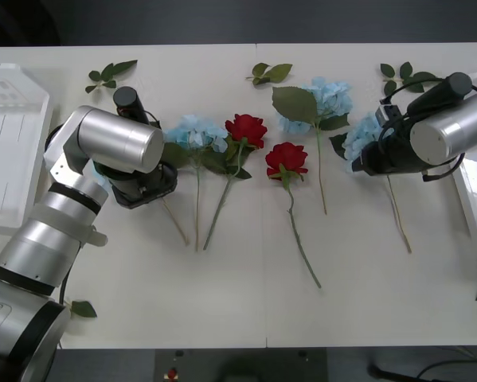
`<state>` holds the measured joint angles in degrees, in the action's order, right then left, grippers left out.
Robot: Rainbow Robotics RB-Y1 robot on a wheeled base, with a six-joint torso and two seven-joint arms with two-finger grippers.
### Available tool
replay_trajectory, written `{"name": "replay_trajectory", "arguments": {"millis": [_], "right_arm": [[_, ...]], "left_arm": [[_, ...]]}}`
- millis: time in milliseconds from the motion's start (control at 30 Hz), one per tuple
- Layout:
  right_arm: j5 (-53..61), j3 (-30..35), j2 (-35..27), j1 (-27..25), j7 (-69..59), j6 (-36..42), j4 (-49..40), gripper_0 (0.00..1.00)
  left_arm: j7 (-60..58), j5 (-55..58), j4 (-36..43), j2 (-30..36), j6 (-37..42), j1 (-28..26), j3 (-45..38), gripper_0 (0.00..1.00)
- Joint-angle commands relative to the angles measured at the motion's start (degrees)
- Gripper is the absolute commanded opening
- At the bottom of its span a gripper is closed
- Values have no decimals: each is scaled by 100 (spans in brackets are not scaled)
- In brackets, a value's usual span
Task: Put the red flowers into the right box and the blue flowers into the left box
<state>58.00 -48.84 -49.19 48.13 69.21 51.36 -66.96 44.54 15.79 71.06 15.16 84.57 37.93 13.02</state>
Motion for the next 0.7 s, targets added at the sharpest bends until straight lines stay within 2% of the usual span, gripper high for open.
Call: {"name": "replay_trajectory", "arguments": {"millis": [33,233,333,400,600,667,700], "right_arm": [[-61,15,-21,136,-48,15,113,94],[-193,15,129,144,-48,-56,315,94],[-211,24,190,153,-30,-117,411,91],[-290,15,252,153,-13,-144,482,86],[-413,6,436,162,14,-214,728,85],[-430,-55,472,180,31,-267,798,71],[-430,-126,489,206,31,-302,833,55]], "left_arm": [[46,-14,74,-31,-64,30,78,0],[54,-14,136,-31,-55,118,52,0],[63,-23,356,-31,42,135,-63,0],[98,-40,637,-31,244,135,-186,0],[230,-181,1577,22,1105,135,-476,0],[274,-243,1920,74,1369,135,-537,0],[300,-278,2131,127,1527,135,-572,0]]}}
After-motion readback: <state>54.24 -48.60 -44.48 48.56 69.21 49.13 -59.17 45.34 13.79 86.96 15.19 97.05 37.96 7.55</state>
